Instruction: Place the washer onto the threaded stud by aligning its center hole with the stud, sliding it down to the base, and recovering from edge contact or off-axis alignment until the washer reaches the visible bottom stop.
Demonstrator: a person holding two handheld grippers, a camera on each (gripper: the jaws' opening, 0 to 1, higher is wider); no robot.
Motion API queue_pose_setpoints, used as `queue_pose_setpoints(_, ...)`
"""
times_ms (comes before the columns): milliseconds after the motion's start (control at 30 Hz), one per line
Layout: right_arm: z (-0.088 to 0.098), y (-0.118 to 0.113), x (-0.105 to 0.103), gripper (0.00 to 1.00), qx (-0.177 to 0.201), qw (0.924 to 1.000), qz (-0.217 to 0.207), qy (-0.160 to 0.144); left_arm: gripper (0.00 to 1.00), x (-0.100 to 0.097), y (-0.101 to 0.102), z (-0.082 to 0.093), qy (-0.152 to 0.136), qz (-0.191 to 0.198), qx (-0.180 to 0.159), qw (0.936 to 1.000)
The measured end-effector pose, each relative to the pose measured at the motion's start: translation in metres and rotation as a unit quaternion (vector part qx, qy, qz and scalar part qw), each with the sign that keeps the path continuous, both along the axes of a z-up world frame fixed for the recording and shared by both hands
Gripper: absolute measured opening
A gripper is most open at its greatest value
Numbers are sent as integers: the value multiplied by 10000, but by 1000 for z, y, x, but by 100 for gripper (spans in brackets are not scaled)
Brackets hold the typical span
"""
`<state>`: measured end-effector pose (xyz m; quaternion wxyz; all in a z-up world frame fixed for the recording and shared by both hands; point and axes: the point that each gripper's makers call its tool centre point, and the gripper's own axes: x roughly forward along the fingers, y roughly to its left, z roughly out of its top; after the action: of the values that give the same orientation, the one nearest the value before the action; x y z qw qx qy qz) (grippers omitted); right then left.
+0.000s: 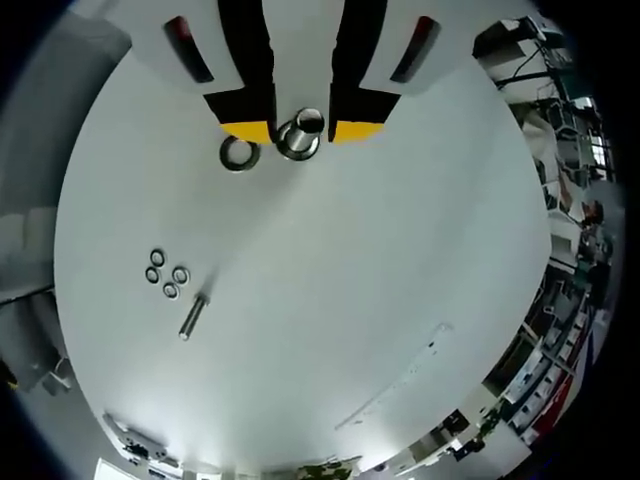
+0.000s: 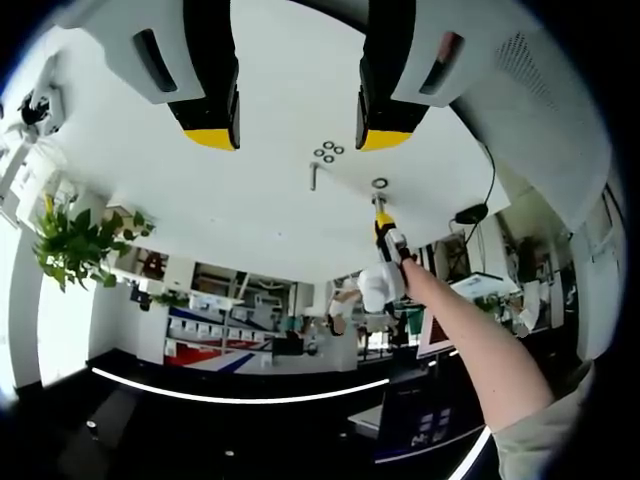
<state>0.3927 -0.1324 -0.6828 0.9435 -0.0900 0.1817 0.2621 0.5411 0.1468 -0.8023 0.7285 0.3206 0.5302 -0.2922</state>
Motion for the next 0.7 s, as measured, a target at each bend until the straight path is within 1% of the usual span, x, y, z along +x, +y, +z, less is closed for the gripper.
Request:
queue_pose_setpoints(233,1,0,0,48,24,10000,12,-4,19,-1,4,3,-42,122,-18,9999)
queue_pose_setpoints(367,1,0,0,48,28,10000,24,-6,19,-4,4,6,-65,127,-31,9999)
queue_pose_setpoints(567,0,0,1,48,22,10000,60,3,19,-10,4,15,-160,177,-104,9997)
queue_pose_setpoints(700,0,-2,3,48,27,10000,82,4,19,-14,11,22,-218,291,-139,9992)
